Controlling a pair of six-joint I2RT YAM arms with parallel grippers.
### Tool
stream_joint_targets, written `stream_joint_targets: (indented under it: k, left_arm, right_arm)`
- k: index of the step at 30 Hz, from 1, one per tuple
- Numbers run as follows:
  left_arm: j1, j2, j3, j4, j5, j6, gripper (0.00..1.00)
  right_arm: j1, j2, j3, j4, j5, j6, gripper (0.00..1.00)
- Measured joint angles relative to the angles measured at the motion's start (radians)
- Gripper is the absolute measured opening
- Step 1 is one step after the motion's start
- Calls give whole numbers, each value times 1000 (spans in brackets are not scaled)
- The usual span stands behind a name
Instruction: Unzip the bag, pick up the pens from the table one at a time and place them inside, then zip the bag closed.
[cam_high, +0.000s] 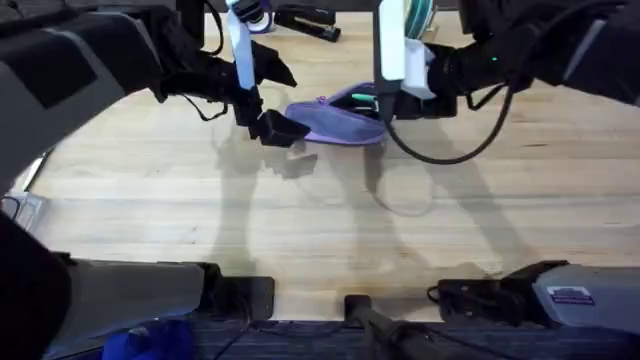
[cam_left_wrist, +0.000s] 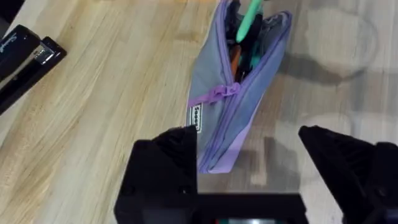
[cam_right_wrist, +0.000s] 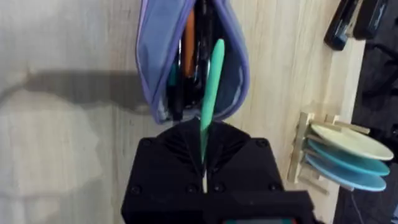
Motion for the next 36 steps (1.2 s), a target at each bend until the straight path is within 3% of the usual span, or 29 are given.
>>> stream_joint_targets:
  k: [24, 36]
  left_arm:
    - [0, 0, 0, 0, 0, 0, 993]
    - [0, 0, 0, 0, 0, 0, 993]
  right_arm:
    - [168, 167, 0, 189, 22, -21, 31]
    - [190, 196, 0, 297, 40, 58, 57]
